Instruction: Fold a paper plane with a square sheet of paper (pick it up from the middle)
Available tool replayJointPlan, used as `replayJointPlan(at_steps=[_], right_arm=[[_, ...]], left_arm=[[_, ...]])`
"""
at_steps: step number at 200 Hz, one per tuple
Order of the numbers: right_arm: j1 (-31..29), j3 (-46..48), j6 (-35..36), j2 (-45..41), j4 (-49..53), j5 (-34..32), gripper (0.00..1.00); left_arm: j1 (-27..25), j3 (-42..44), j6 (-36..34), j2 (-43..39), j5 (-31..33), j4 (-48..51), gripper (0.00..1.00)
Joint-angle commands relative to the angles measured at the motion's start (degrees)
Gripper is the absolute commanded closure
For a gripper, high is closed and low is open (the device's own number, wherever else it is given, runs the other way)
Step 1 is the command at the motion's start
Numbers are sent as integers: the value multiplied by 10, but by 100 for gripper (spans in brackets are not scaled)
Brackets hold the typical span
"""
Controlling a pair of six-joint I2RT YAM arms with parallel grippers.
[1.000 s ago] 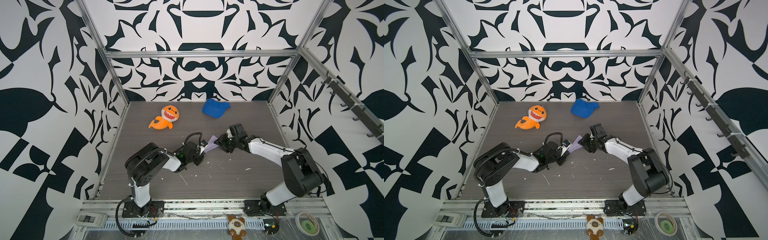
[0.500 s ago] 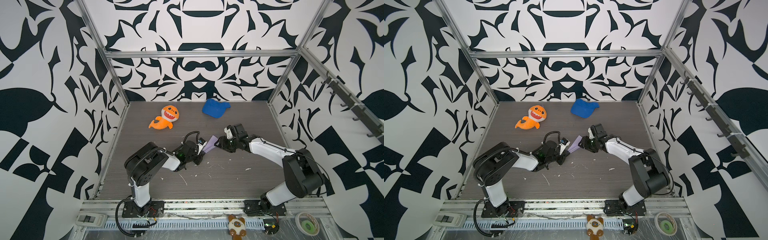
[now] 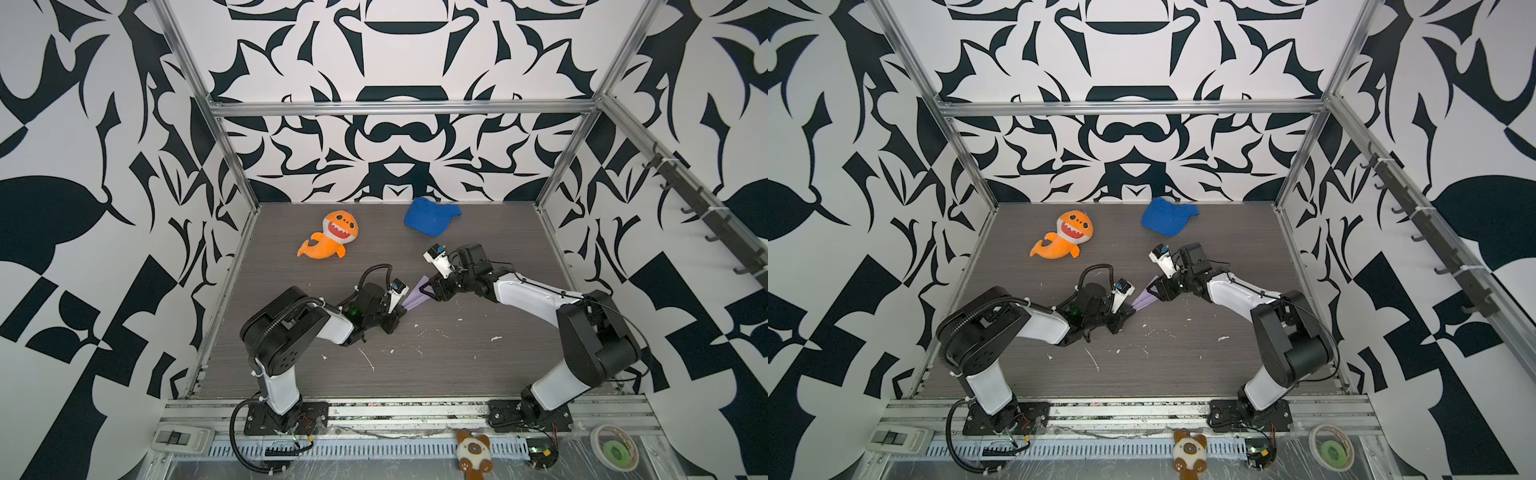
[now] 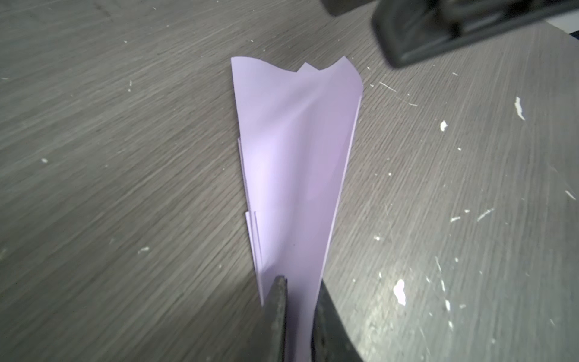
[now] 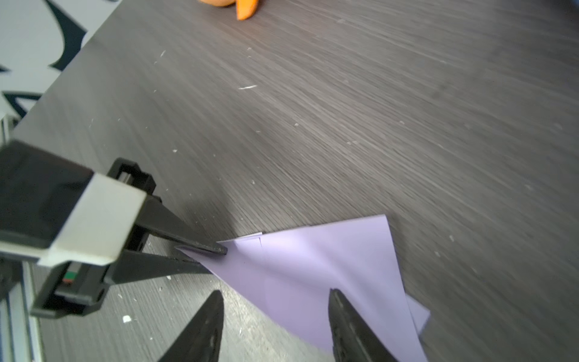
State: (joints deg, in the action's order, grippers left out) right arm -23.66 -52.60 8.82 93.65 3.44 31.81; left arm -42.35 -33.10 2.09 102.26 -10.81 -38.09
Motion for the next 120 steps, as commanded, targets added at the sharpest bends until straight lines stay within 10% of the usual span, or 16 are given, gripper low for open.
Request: replayJointPlan(at_steps=[1,120], right_arm=[[-1,-58,135,30,46,81,44],[-1,-204,371,113,326,17,60]], left_arm=[[7,24,-8,7,-18,48,82],[18,39,0,2,-16,35,81]])
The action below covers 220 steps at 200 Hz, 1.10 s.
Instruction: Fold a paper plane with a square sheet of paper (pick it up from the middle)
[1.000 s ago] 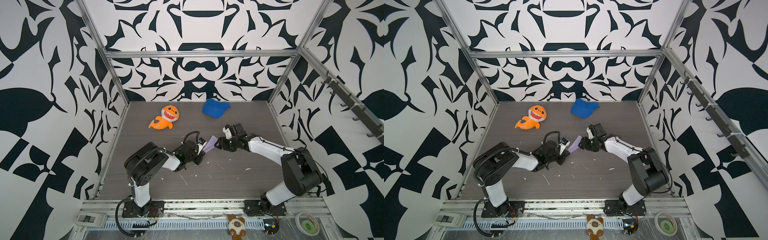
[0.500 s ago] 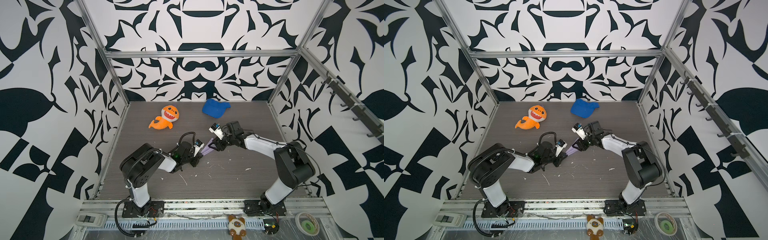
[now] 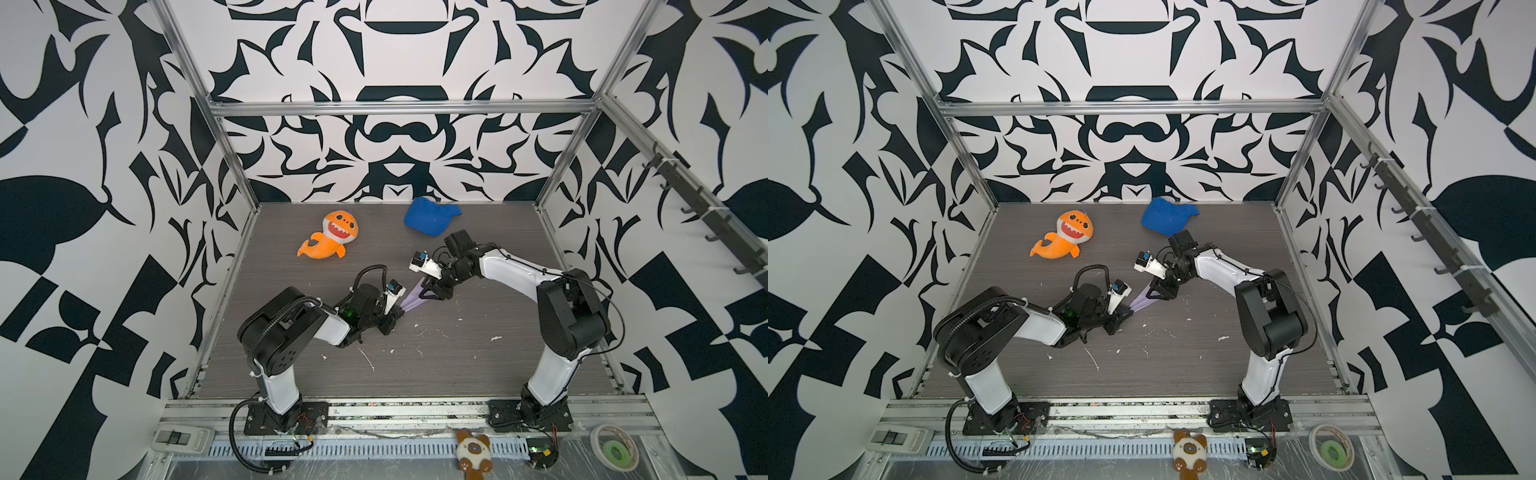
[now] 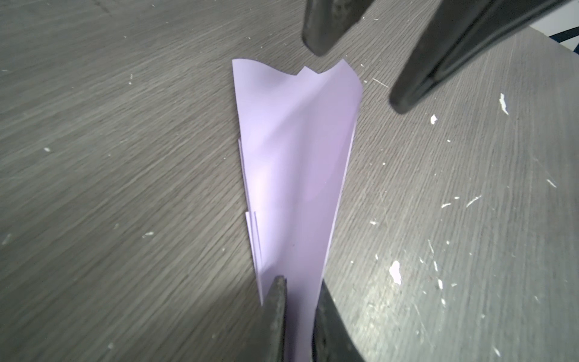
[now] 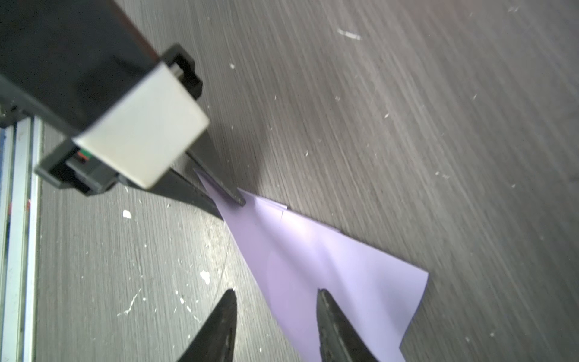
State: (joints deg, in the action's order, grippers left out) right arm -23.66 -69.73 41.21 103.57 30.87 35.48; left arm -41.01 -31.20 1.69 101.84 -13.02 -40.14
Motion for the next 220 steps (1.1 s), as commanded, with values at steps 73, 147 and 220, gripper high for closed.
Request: replayJointPlan(at_steps=[73,147,220], right_arm=[[-5,-74,80,60,95,-12,79],[-8,-88,102,62,133,12,100],[-9,-99,100,68,143,22,100]], left_arm=[[5,11,0,4,9,59,80],[5,-6,6,-49,-12,83,64],[5,-11,25,-40,-32,66,66]])
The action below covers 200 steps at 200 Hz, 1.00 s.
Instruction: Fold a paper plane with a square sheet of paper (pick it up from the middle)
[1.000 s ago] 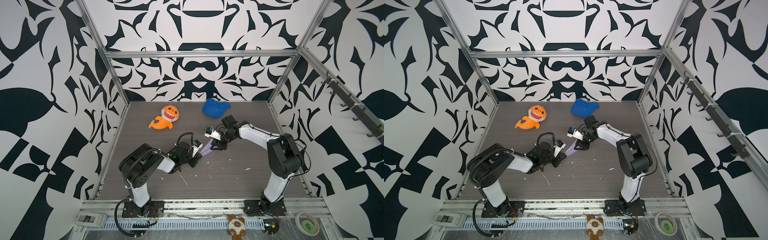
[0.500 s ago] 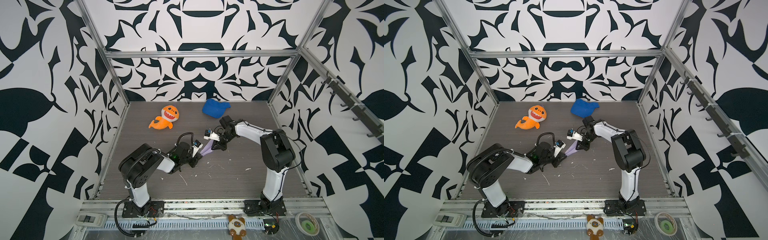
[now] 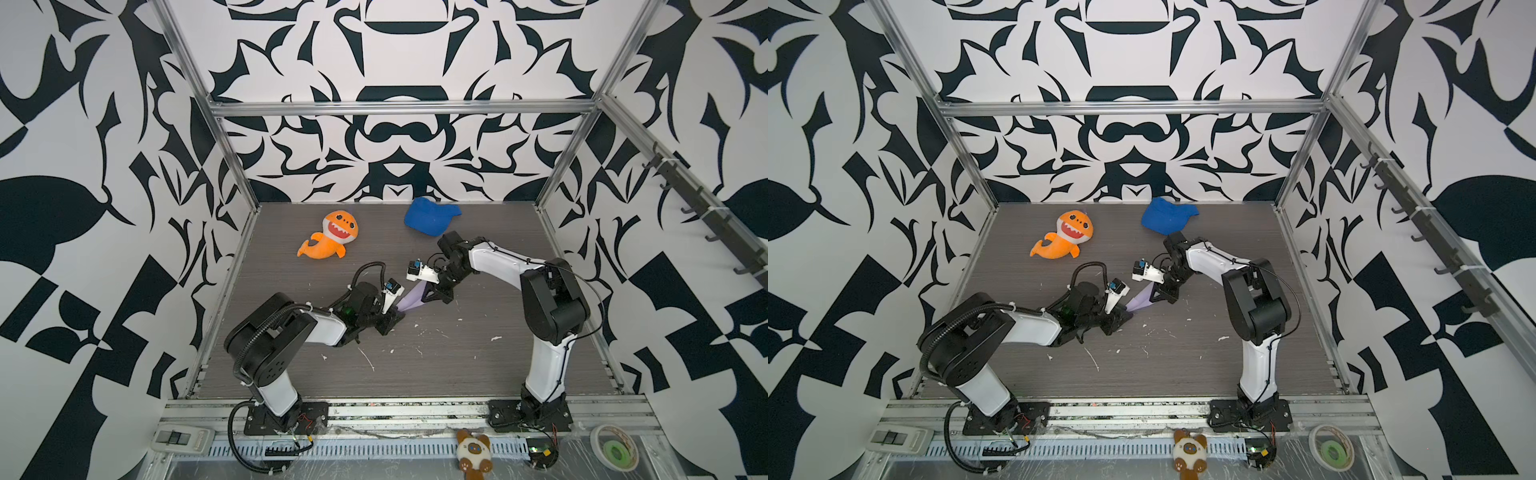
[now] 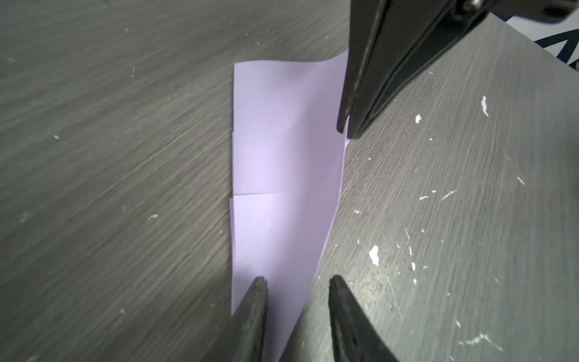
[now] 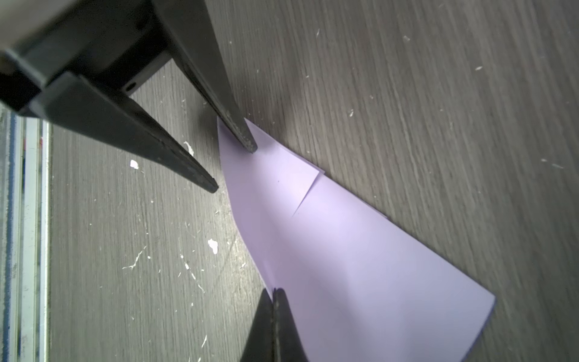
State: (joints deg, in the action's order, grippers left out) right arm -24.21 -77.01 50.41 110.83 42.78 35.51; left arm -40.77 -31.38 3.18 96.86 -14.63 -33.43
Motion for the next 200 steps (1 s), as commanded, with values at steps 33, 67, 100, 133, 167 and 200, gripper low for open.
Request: replayJointPlan(at_steps=[33,67,100,133,167,200], right_arm=[[-4,-38,4,3,31,23,100],[-4,-47,-2,11,38,23,100],[-4,-60,-6,20,50,26,100],[-4,-63,-5,22,57,25,100],[-4,-71,-4,24,66,31,100],[-4,-82,-5,30,80,37,100]], left_arm=[[3,-12,8,27,-7,-4,74],[3,-7,9,33,3,-11,78],[3,-5,15,24,4,-12,75],[3,2,11,-25,18,0,70],[3,13,-4,-55,26,4,65],[3,12,-17,-36,22,-2,63]])
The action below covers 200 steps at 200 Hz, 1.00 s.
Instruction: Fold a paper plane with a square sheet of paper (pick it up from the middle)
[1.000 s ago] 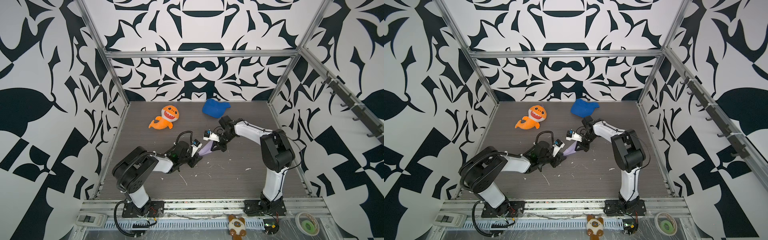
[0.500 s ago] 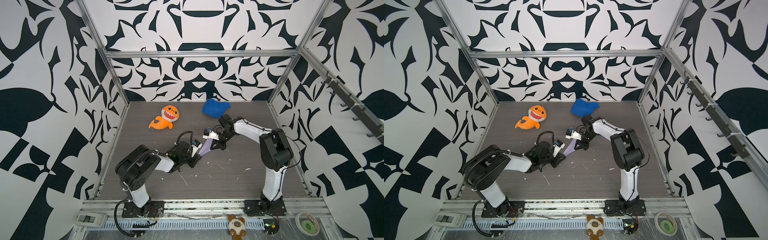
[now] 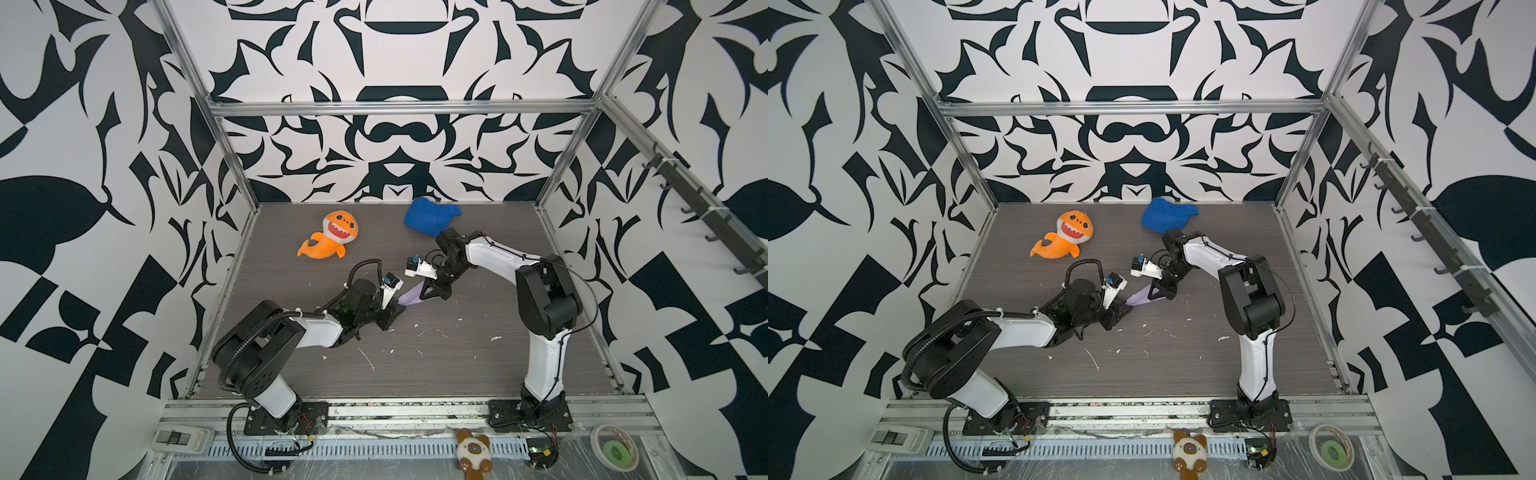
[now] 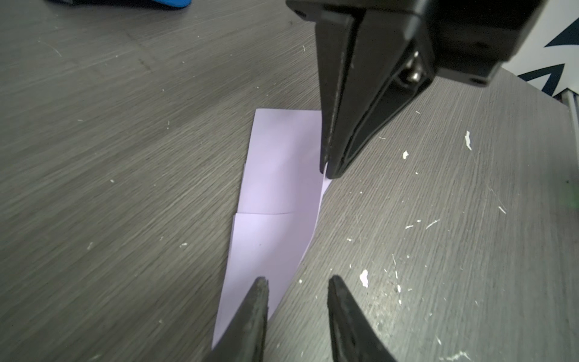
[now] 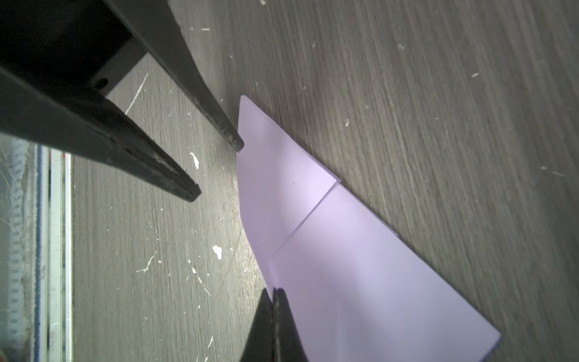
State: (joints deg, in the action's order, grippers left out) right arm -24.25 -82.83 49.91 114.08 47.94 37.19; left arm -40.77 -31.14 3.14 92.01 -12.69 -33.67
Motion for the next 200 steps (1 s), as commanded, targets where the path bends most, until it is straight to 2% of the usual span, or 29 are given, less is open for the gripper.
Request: replayJointPlan(at_steps=[1,81,138,200], right_arm=[[-3,-24,1,-2,29,20,100],[-3,-34,6,4,39,16,100],[-4,-34,12,5,43,12,100],[-3,-17,36,-4,40,-3,100]], left_arm=[[3,10,-17,14,3,1,63],[3,-20,-93,69,26,1,62],[3,-35,-108,79,10,5,65],[3,-55,-150,81,2,52,67]])
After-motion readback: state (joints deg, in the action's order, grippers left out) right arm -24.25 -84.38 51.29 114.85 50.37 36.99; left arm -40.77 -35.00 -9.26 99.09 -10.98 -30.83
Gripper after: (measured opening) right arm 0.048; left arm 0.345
